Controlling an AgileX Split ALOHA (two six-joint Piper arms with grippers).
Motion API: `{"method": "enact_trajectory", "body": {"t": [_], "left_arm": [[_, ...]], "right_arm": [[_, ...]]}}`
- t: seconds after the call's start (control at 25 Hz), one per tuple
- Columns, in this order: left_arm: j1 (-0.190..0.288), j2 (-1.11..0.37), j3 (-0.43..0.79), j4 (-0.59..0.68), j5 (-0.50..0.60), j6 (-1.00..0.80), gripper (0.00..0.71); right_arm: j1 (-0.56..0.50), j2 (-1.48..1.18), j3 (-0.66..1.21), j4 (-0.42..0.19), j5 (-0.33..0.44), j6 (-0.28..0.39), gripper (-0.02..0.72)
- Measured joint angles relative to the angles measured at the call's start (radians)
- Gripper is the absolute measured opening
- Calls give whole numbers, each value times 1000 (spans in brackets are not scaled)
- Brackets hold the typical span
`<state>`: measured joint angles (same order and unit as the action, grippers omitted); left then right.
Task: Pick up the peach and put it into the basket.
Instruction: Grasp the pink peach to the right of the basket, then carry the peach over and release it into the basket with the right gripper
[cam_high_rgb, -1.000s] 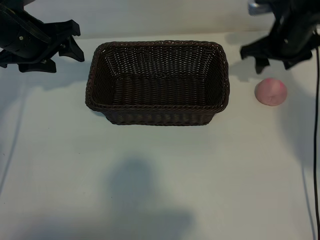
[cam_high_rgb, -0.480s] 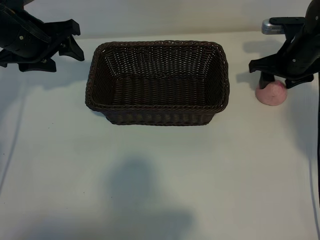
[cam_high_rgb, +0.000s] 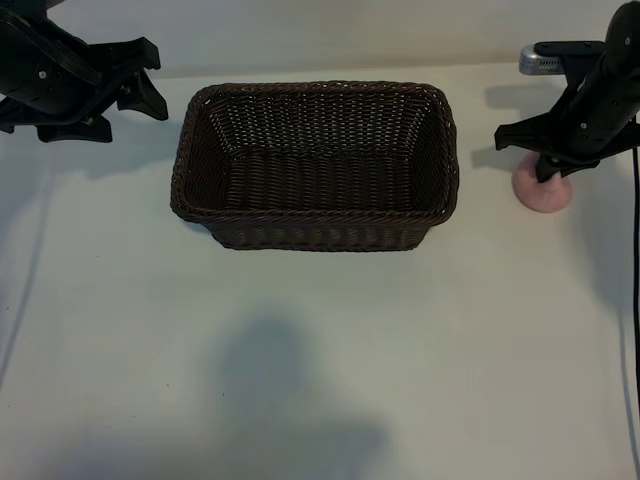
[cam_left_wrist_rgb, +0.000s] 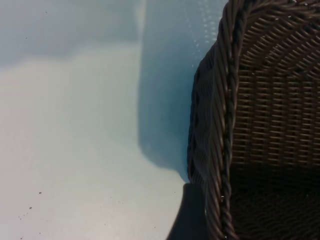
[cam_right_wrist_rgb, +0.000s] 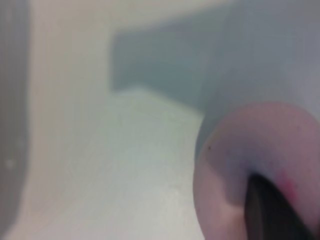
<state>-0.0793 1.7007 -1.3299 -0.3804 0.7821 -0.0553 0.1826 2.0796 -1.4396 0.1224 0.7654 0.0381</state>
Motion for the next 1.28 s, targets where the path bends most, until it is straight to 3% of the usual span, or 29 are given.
{"method": "enact_trajectory", "body": {"t": [0.32, 0.76, 1.08, 1.28], "left_arm": [[0, 0, 0, 1, 0, 0, 593], [0, 0, 0, 1, 0, 0, 593], [0, 0, 0, 1, 0, 0, 592], [0, 0, 0, 1, 0, 0, 592]], "right_arm": [[0, -81, -176, -18, 244, -21, 40], [53, -127, -349, -17, 436, -29, 40], [309, -148, -411, 8, 447, -29, 40], [446, -148, -411, 7, 364, -30, 40]]}}
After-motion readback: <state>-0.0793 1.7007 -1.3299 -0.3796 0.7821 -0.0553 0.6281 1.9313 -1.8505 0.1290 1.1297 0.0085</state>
